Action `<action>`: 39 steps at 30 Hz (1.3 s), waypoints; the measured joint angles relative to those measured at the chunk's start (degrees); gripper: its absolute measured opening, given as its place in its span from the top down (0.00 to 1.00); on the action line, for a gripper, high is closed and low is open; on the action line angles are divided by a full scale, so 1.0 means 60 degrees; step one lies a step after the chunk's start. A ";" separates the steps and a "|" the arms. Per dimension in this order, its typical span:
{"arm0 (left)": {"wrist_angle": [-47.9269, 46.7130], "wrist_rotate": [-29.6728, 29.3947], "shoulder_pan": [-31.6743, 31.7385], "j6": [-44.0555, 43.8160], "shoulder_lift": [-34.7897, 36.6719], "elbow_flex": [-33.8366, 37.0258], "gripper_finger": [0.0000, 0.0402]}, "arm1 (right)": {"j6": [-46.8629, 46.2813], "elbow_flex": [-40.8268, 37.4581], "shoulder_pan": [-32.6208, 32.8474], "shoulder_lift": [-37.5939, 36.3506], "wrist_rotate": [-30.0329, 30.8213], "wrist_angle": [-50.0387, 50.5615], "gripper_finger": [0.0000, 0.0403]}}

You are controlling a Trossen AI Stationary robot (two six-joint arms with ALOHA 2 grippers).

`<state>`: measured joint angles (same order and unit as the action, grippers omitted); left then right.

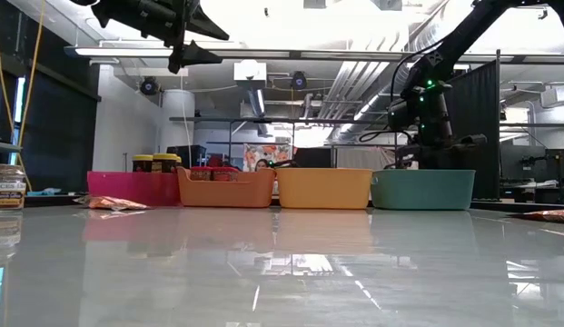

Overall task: Sort spices by type
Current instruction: Put the bottom right brown seasoning bottle into the blue bin, then put the top left brown seasoning bottle into the blue bin

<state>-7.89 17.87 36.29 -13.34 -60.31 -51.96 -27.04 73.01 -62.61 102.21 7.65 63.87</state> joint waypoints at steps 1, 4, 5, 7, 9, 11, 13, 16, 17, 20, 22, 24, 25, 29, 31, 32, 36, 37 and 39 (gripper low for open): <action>-0.0002 0.0000 0.0001 0.0002 0.0000 0.0000 0.33 | -0.0039 0.0000 0.0000 0.0000 0.0082 0.0029 0.52; 0.0030 0.0000 0.0001 0.0000 0.0000 0.0000 0.33 | -0.0183 0.0000 0.0000 0.0000 0.0147 0.0034 0.48; 0.0063 0.0000 0.0003 0.0000 0.0000 0.0000 0.33 | -0.0190 0.0000 0.0000 0.0000 0.0147 0.0034 0.46; 0.0132 0.0000 0.0000 0.0000 0.0000 0.0000 0.33 | -0.0197 0.0000 0.0000 0.0000 0.0151 0.0034 0.41; 0.0201 0.0000 0.0004 0.0000 0.0000 0.0000 0.33 | -0.0191 0.0000 0.0000 -0.0003 0.0141 0.0030 0.37; 0.0290 0.0000 0.0003 0.0000 0.0000 0.0004 0.33 | -0.0166 0.0000 0.0000 -0.0060 0.0094 0.0027 0.34; 0.0345 0.0000 0.0000 0.0000 0.0000 0.0000 0.33 | -0.0165 0.0000 0.0000 -0.0188 0.0067 0.0007 0.33; 0.0359 0.0000 0.0002 0.0000 0.0036 0.0004 0.33 | 0.0026 0.0000 0.0000 -0.0466 0.0030 -0.0070 0.32; 0.0365 0.0001 0.0001 0.0000 0.0067 0.0004 0.33 | 0.0124 0.0018 0.0000 -0.0585 -0.0041 -0.0059 0.32; 0.0355 0.0358 0.0004 -0.0010 0.0234 0.0004 0.33 | 0.0311 0.0272 -0.0004 -0.0930 -0.0296 -0.0002 0.32; 0.0313 0.0923 -0.0015 -0.0174 0.0411 0.0004 0.33 | 0.0125 0.0542 0.0028 -0.1232 -0.0529 -0.0014 0.32; 0.0079 0.1336 -0.0145 -0.0486 0.0656 0.0004 0.33 | -0.0233 0.0861 0.0136 -0.1542 -0.0706 -0.0299 0.32; -0.0221 0.1444 -0.0252 -0.0548 0.0813 0.0004 0.33 | -0.0336 0.1009 0.0207 -0.1673 -0.0765 -0.0526 0.32; -0.2433 0.1200 -0.0892 -0.0439 0.1665 0.0004 0.33 | -0.1000 0.1372 0.0655 -0.2183 -0.0375 -0.1513 0.32; -0.3926 0.0430 -0.1278 -0.0433 0.2119 0.0004 0.33 | -0.1459 0.1395 0.0966 -0.2346 0.0121 -0.1992 0.32; -0.4637 -0.0127 -0.1473 -0.0465 0.2319 0.0004 0.33 | -0.1636 0.1394 0.1130 -0.2375 0.0343 -0.2218 0.32; -0.6953 -0.1913 -0.2086 -0.1926 0.2771 0.0004 0.33 | -0.1632 0.1392 0.1810 -0.2293 0.0353 -0.3436 0.32; -0.7471 -0.1966 -0.2168 -0.2541 0.2777 0.0004 0.33 | -0.1488 0.1392 0.1950 -0.2221 0.0116 -0.3743 0.32; -0.8504 -0.1932 -0.2288 -0.3717 0.2699 0.0004 0.33 | -0.1011 0.1388 0.2221 -0.2062 -0.0486 -0.4402 0.32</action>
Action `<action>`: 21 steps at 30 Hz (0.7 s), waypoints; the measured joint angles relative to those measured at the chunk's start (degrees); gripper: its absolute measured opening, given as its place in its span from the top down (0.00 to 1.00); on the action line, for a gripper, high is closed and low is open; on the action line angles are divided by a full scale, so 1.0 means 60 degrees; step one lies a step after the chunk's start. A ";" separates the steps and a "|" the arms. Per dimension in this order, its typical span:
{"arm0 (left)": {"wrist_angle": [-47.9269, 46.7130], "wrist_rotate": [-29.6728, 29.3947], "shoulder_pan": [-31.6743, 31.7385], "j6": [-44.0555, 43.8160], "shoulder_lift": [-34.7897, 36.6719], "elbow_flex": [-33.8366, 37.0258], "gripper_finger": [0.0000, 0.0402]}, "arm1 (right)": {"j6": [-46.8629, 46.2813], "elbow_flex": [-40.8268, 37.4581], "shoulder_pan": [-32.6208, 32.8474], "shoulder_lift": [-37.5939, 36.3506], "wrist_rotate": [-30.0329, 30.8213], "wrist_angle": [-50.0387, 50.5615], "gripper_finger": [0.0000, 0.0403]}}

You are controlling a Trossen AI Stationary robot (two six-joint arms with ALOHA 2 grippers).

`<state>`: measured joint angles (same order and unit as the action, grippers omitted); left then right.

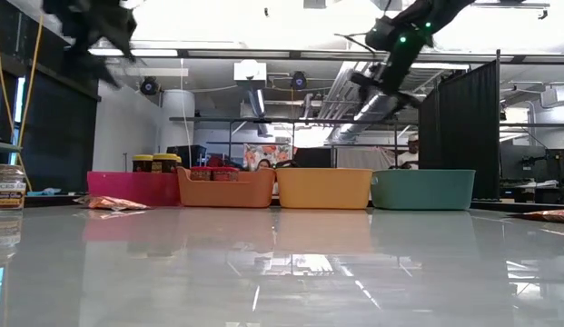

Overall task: Sort spices by type
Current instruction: Put the top left brown seasoning bottle into the blue bin

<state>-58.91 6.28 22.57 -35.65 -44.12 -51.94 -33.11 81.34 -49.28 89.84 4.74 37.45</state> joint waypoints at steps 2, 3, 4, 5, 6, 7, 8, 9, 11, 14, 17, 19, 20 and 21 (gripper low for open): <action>-0.0994 0.0012 -0.0126 -0.0787 -0.0222 0.0000 0.33 | 0.0276 0.0000 0.0212 0.0118 -0.0527 -0.0556 0.34; -0.1458 -0.0014 -0.0175 -0.0929 -0.0351 0.0000 0.33 | 0.0287 0.0000 0.0299 0.0167 -0.0708 -0.0780 0.36; -0.1900 -0.0128 -0.0217 -0.0948 -0.0486 0.0000 0.34 | 0.0331 0.0000 0.0371 0.0225 -0.0895 -0.0910 0.39; -0.2344 -0.0309 -0.0250 -0.0914 -0.0639 0.0000 0.36 | 0.0375 0.0000 0.0423 0.0299 -0.1079 -0.0957 0.43; -0.2806 -0.0472 -0.0299 -0.0811 -0.0830 0.0000 0.38 | 0.0439 -0.0002 0.0464 0.0379 -0.1260 -0.0960 0.48; -0.3293 -0.0613 -0.0354 -0.0700 -0.1045 0.0000 0.42 | 0.0547 -0.0004 0.0476 0.0446 -0.1477 -0.0939 0.55; -0.3766 -0.0733 -0.0405 -0.0538 -0.1294 0.0000 0.47 | 0.0636 -0.0004 0.0482 0.0511 -0.1676 -0.0915 0.63; -0.4164 -0.0814 -0.0462 -0.0349 -0.1566 0.0000 0.53 | 0.0759 -0.0008 0.0482 0.0549 -0.1867 -0.0904 0.71; -0.4758 -0.0887 -0.0579 0.0137 -0.2078 0.0000 0.70 | 0.0966 -0.0008 0.0514 0.0586 -0.2222 -0.0925 0.90; -0.4621 -0.0910 -0.0805 0.0986 -0.2709 0.0004 0.94 | 0.1060 -0.0008 0.0612 0.0586 -0.2528 -0.1061 0.96; -0.4130 -0.0906 -0.1010 0.1664 -0.3213 0.0004 0.96 | 0.1083 -0.0008 0.0768 0.0586 -0.2561 -0.1060 0.98; -0.4154 -0.0909 -0.1052 0.2037 -0.3590 0.0004 0.99 | 0.1193 -0.0008 0.0868 0.0586 -0.2565 -0.1058 0.99; -0.4184 -0.0919 -0.1052 0.2180 -0.3734 0.0026 0.99 | 0.1218 -0.0008 0.0906 0.0586 -0.2569 -0.1057 0.99; -0.4166 -0.0930 -0.1052 0.2273 -0.3837 0.0114 0.99 | 0.1258 -0.0008 0.0946 0.0586 -0.2569 -0.1057 0.99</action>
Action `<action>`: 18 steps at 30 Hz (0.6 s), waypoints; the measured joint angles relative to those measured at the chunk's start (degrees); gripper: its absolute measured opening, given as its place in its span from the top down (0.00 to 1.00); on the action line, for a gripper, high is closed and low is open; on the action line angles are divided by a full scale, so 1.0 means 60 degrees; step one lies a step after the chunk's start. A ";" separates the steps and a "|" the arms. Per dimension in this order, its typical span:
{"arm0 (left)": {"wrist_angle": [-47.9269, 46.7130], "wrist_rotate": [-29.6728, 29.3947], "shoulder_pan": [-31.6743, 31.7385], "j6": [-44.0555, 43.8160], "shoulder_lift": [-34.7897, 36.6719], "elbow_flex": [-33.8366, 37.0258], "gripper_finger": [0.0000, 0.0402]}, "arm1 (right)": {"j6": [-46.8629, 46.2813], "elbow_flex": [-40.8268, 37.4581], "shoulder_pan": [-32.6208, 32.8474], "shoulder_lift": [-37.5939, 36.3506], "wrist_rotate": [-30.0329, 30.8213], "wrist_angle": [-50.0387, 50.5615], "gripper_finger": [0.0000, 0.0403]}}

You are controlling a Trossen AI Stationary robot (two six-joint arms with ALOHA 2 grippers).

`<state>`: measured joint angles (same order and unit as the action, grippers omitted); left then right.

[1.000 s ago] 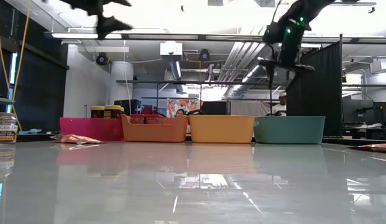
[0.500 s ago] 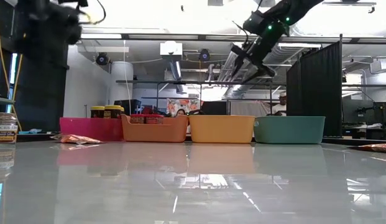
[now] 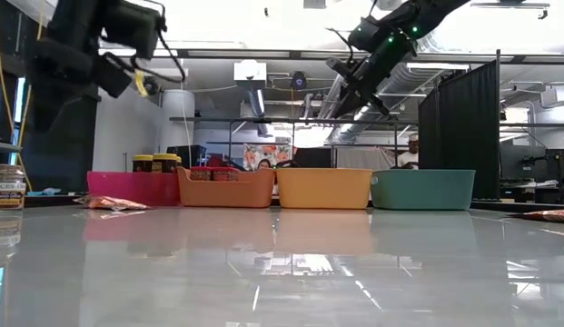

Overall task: Sort spices by type
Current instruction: Put the top left brown seasoning bottle into the blue bin

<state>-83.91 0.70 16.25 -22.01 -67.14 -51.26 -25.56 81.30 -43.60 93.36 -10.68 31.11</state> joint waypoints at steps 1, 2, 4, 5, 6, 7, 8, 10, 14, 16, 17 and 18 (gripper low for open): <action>0.0001 0.0005 0.0002 0.0149 -0.0090 0.0139 0.99 | 0.0005 0.0000 0.0035 0.0000 -0.0004 0.0000 0.99; 0.0029 0.0029 0.0004 0.0311 -0.0157 0.0328 1.00 | 0.0022 0.0000 0.0049 0.0000 -0.0004 0.0003 0.99; 0.0023 0.0155 0.0000 0.0590 -0.0261 0.0780 1.00 | 0.0043 0.0000 0.0059 0.0000 -0.0015 0.0004 0.99; -0.0002 0.0231 0.0000 0.0714 -0.0302 0.0974 1.00 | 0.0058 0.0000 0.0070 0.0000 -0.0011 0.0007 0.99; 0.0009 0.0302 0.0003 0.0764 -0.0318 0.1107 1.00 | 0.0062 0.0000 0.0085 0.0000 -0.0011 0.0007 1.00; -0.0077 0.0302 0.0002 0.0777 -0.0355 0.1099 1.00 | 0.0062 0.0000 0.0089 0.0000 -0.0009 0.0004 1.00; -0.0046 0.0287 0.0000 0.0785 -0.0371 0.1050 1.00 | 0.0062 0.0000 0.0088 0.0000 -0.0007 -0.0005 1.00; 0.0220 0.0284 0.0004 0.0785 -0.0319 0.0975 1.00 | 0.0062 -0.0003 0.0085 0.0000 0.0021 -0.0011 1.00; 0.0268 0.0660 0.0004 0.0789 -0.0312 0.1063 1.00 | 0.0062 -0.0004 0.0085 0.0000 0.0058 -0.0011 1.00; 0.0401 0.0826 -0.0038 0.0785 -0.0315 0.1130 1.00 | 0.0062 -0.0004 0.0085 0.0000 0.0062 -0.0011 1.00; 0.0537 0.0813 -0.0060 0.0785 -0.0331 0.1164 1.00 | 0.0062 -0.0004 0.0085 0.0000 0.0062 -0.0015 1.00; 0.0624 0.0757 -0.0062 0.0785 -0.0380 0.1204 1.00 | 0.0055 -0.0004 0.0085 0.0000 0.0069 -0.0011 1.00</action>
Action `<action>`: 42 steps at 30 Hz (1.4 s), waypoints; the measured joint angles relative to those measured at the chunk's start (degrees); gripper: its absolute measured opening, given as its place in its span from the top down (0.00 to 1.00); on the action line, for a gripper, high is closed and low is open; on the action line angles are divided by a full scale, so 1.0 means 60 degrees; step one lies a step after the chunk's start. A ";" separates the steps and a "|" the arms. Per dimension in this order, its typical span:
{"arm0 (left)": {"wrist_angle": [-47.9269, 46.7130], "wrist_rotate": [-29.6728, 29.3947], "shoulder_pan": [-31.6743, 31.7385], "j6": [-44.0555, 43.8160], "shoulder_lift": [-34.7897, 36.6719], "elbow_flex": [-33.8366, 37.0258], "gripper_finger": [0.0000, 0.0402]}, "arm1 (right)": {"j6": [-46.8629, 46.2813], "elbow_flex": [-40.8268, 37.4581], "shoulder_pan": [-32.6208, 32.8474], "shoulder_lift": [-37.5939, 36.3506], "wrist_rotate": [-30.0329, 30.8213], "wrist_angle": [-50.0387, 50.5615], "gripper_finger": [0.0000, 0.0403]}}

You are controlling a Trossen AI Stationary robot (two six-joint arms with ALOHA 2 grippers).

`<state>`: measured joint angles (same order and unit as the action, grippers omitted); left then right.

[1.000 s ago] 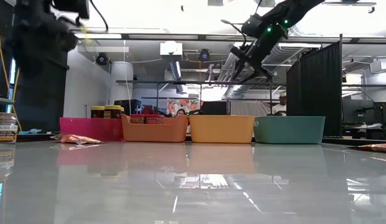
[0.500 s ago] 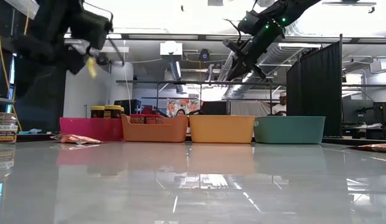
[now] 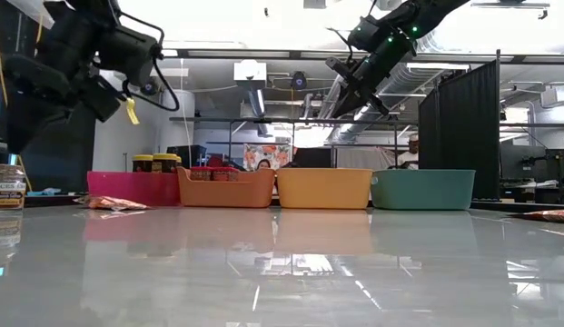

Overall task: Sort spices by type
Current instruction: Put the top left brown seasoning bottle into the blue bin

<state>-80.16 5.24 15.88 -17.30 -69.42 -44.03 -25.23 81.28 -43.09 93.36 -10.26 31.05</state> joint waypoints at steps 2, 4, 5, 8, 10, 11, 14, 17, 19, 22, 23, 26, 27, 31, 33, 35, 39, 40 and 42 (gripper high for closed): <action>0.0111 -0.0171 0.0004 0.0004 -0.0155 0.0047 1.00 | -0.0029 0.0000 0.0000 0.0000 0.0018 -0.0004 1.00; 0.0110 -0.0347 0.0011 0.0000 -0.0373 0.0030 1.00 | -0.0033 0.0000 0.0000 0.0000 0.0018 -0.0004 1.00; 0.0061 -0.0444 0.0011 0.0003 -0.0506 0.0033 1.00 | -0.0033 0.0000 0.0000 0.0000 0.0018 -0.0004 1.00; 0.0047 -0.0534 0.0011 0.0100 -0.0901 0.0033 1.00 | -0.0033 0.0000 0.0000 0.0000 0.0018 -0.0004 1.00; 0.0057 -0.0551 0.0011 0.0157 -0.1186 0.0031 1.00 | -0.0033 -0.0001 0.0000 0.0000 0.0017 -0.0004 1.00; 0.0021 -0.0553 0.0011 0.0164 -0.1302 0.0030 1.00 | -0.0033 -0.0004 0.0000 0.0000 0.0015 -0.0004 1.00; -0.0019 -0.0555 0.0011 0.0170 -0.1542 0.0030 1.00 | -0.0033 -0.0002 0.0000 0.0000 0.0015 -0.0006 1.00; 0.0013 -0.0551 0.0011 0.0172 -0.1636 0.0027 1.00 | -0.0034 -0.0004 0.0004 0.0000 0.0014 -0.0004 1.00; 0.0138 -0.0493 0.0011 0.0185 -0.1644 0.0025 1.00 | -0.0070 -0.0004 0.0000 0.0000 -0.0103 -0.0004 1.00; 0.0615 -0.0232 0.0011 0.0353 -0.1633 -0.0072 1.00 | -0.0365 -0.0004 0.0003 -0.0014 -0.0678 -0.0048 1.00; 0.0877 -0.0148 0.0014 0.0473 -0.1652 -0.0141 1.00 | -0.0476 -0.0004 0.0004 -0.0024 -0.0869 -0.0116 1.00; 0.2113 -0.0105 0.0119 0.1018 -0.1773 -0.0497 1.00 | -0.0542 -0.0004 0.0004 -0.0141 -0.1216 -0.0260 1.00; 0.2540 -0.0101 0.0180 0.1186 -0.1857 -0.0617 1.00 | -0.0543 -0.0004 0.0005 -0.0201 -0.1220 -0.0318 1.00; 0.4193 -0.0176 0.0416 0.1675 -0.2383 -0.1209 1.00 | -0.0659 -0.0004 0.0004 -0.0457 -0.1449 -0.0423 1.00; 0.4901 -0.0090 0.0493 0.1889 -0.2820 -0.1543 1.00 | -0.0751 -0.0004 0.0004 -0.0556 -0.1628 -0.0426 1.00; 0.5720 0.0112 0.0506 0.2036 -0.3312 -0.1869 1.00 | -0.0750 -0.0004 0.0004 -0.0662 -0.1655 -0.0423 1.00; 0.7660 0.0876 0.0419 0.2267 -0.4639 -0.2676 1.00 | -0.0758 -0.0004 0.0004 -0.0904 -0.1660 -0.0422 1.00; 0.7999 0.1065 0.0388 0.2268 -0.4980 -0.2964 1.00 | -0.0758 -0.0004 0.0004 -0.0960 -0.1650 -0.0423 1.00; 0.8717 0.1173 0.0318 0.2293 -0.5719 -0.3663 1.00 | -0.0758 -0.0004 0.0004 -0.1080 -0.1650 -0.0433 1.00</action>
<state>-27.86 12.28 17.79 -3.54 -103.74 -66.01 -29.78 81.25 -43.07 86.88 -20.16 28.45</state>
